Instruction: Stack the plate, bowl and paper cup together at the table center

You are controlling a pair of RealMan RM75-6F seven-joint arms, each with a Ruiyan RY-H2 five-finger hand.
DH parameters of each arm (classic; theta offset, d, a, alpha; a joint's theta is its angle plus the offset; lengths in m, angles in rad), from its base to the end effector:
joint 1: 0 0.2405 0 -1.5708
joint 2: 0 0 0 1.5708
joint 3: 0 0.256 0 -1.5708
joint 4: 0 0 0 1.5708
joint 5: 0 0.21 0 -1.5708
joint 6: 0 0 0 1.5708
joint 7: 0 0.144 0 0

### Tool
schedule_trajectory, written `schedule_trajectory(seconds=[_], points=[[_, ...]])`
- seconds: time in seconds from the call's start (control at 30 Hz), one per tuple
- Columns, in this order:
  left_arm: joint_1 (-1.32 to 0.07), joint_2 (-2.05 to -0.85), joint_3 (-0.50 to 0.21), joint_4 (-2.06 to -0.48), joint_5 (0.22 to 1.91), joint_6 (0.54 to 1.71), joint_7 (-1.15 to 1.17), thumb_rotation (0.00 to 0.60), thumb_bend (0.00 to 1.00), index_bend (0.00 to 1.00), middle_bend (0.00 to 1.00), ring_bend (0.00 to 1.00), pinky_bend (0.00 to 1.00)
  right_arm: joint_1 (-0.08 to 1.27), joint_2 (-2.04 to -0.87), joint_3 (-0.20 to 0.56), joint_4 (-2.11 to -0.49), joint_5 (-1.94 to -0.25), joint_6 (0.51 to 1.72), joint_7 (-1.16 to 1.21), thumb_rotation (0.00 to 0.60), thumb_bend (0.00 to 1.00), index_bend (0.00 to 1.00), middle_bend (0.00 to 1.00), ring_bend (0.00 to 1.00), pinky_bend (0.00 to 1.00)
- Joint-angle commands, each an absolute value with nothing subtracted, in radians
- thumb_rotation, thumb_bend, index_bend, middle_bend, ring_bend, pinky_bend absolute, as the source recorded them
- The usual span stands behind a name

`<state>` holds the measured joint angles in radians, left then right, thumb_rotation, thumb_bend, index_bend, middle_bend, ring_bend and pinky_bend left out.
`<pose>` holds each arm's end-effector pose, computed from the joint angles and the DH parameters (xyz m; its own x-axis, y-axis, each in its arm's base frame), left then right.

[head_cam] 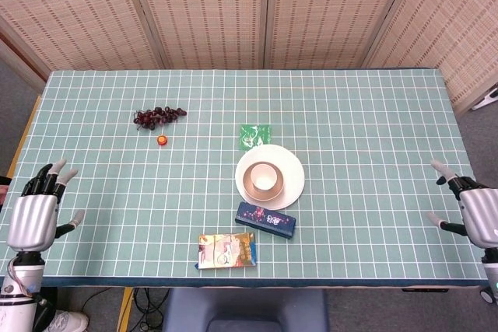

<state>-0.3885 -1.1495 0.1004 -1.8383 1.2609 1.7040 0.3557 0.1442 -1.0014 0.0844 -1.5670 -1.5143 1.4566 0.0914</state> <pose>-0.2441 0.2248 0.1517 0.5014 -0.1109 0.8581 0.8628 -0.0094 -0.5054 -0.3116 -0.2083 0.2035 0.4564 0.0417 0.8888 -0.8862 -0.0690 0.4582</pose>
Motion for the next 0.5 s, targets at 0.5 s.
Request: schedule_trajectory(seconds=[0.5], points=[[-0.268, -1.174, 0.067, -1.837, 1.355, 1.700, 0.378, 0.600, 0.22, 0.20, 0.10, 0.10, 0.22, 0.042, -1.006, 0.058, -1.604, -1.491, 1.556, 0.039, 0.600, 0.02, 0.15, 0.38, 0.39, 0.58]])
